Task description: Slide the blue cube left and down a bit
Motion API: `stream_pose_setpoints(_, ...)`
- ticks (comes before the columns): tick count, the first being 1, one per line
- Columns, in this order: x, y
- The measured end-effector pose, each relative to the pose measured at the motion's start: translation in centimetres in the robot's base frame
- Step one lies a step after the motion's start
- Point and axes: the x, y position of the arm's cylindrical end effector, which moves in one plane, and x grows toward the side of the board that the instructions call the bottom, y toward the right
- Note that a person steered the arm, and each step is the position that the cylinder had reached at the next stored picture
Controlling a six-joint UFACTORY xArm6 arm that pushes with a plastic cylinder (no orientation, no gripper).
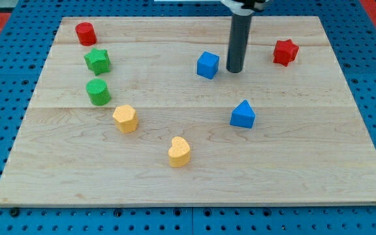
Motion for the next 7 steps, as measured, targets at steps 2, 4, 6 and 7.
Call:
stream_pose_setpoints(2, -1.5, -9.2)
stream_pose_setpoints(4, -1.6, -9.6)
stream_pose_setpoints(6, 0.0, -14.8)
stream_pose_setpoints(7, 0.2, -15.0)
